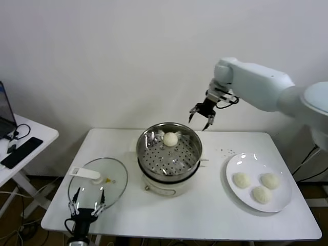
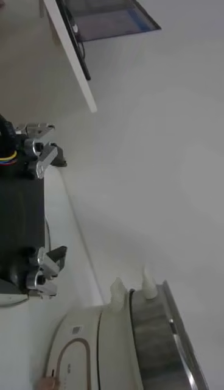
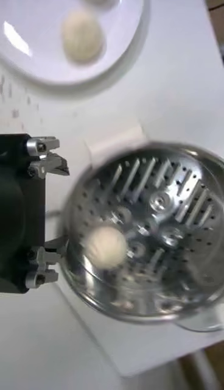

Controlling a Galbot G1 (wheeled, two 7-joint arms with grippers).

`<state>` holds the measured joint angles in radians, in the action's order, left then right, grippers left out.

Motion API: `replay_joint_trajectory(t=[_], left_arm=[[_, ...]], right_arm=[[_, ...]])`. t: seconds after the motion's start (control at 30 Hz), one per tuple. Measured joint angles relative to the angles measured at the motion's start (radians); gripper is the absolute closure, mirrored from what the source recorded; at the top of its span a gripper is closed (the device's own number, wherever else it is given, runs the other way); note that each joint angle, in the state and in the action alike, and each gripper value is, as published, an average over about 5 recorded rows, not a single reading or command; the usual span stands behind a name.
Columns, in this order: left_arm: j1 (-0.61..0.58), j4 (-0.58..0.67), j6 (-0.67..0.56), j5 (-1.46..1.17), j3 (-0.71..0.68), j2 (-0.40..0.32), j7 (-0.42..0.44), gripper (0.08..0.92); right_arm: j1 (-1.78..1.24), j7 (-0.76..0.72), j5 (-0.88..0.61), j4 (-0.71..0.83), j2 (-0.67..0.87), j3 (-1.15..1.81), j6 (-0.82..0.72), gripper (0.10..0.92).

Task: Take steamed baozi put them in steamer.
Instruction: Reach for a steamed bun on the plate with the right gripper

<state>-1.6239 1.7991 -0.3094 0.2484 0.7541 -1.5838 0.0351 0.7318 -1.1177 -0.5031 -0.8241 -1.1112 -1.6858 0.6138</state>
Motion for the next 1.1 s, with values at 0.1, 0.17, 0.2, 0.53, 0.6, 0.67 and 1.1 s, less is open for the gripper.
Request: replay_joint_trajectory(t=[0.1,0.17,0.2,0.53,0.6,0.67,1.1], left_arm=[[0.0,0.001,0.0,0.0,-0.001,0.0,0.0,0.177],[0.0,0.003,0.0,0.0,-0.002,-0.001,0.0,0.177],[-0.001,0.004,0.0,-0.001,-0.002,-0.001,0.0,0.177],[-0.003,0.006,0.0,-0.001,-0.001,-0.002,0.0,0.177],[-0.004,0.006,0.0,-0.001,-0.001,-0.002,0.001,0.177],[-0.005,0.005,0.0,0.0,-0.001,-0.002,0.001,0.177],[-0.006,-0.003,-0.003,0.01,-0.003,-0.001,0.001,0.177]], right_arm=[[0.011,0.031,-0.019,-0.065,0.064,-0.041,-0.085,0.305],[0.015,0.055,-0.03,-0.11,0.106,-0.063,-0.143,0.302],[0.016,0.067,-0.035,-0.13,0.125,-0.072,-0.17,0.297],[0.003,0.172,-0.058,-0.312,0.296,-0.125,-0.409,0.238],[-0.006,0.19,-0.056,-0.339,0.325,-0.128,-0.451,0.237],[-0.015,0.206,-0.052,-0.36,0.35,-0.13,-0.489,0.237],[-0.09,0.276,-0.017,-0.437,0.445,-0.112,-0.649,0.236]])
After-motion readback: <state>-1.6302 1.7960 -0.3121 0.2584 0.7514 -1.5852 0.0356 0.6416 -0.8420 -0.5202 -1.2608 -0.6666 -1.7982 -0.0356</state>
